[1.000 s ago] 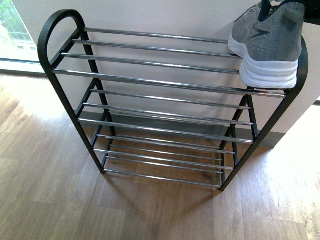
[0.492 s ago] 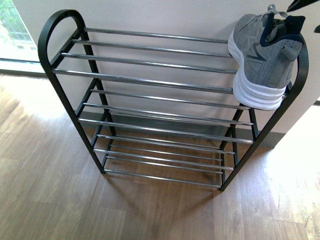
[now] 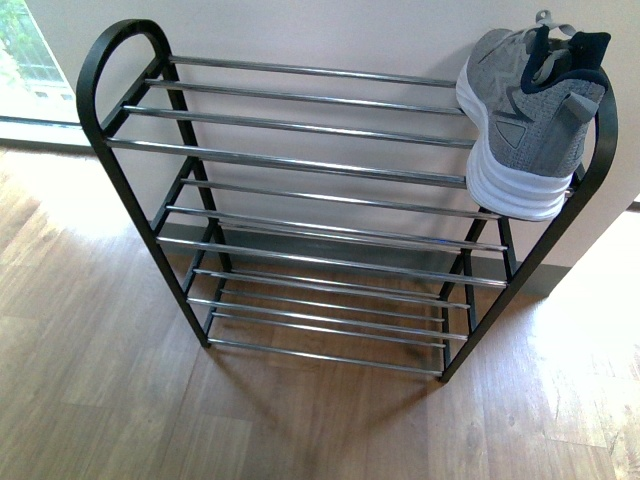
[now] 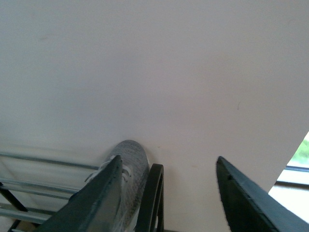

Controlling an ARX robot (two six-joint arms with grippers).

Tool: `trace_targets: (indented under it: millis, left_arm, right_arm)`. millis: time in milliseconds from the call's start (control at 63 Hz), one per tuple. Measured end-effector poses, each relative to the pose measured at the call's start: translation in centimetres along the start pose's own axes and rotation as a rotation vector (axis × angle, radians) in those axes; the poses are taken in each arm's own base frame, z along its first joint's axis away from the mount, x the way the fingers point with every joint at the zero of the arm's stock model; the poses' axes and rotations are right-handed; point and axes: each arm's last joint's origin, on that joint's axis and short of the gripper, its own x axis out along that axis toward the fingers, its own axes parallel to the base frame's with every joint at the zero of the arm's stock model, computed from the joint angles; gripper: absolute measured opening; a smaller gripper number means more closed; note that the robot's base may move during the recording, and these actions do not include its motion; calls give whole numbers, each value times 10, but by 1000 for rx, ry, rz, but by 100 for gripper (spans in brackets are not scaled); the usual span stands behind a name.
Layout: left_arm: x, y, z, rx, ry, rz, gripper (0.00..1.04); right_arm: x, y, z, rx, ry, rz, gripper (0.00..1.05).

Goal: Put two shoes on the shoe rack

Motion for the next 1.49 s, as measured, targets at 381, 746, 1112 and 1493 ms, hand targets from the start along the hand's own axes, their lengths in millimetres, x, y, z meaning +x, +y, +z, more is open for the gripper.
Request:
trace_targets:
  millis: [381, 746, 1112, 1493]
  left_arm:
    - [0, 0, 0, 0, 0, -1, 1]
    - [0, 0, 0, 0, 0, 0, 1]
    - [0, 0, 0, 0, 0, 0, 1]
    - [0, 0, 0, 0, 0, 0, 1]
  right_arm:
    - [-62, 14, -40, -19, -5, -6, 1]
    - [-105, 14, -61, -19, -9, -9, 1]
    - [-131, 14, -71, -19, -10, -11, 1]
    - [-147, 14, -75, -20, -31, -11, 1]
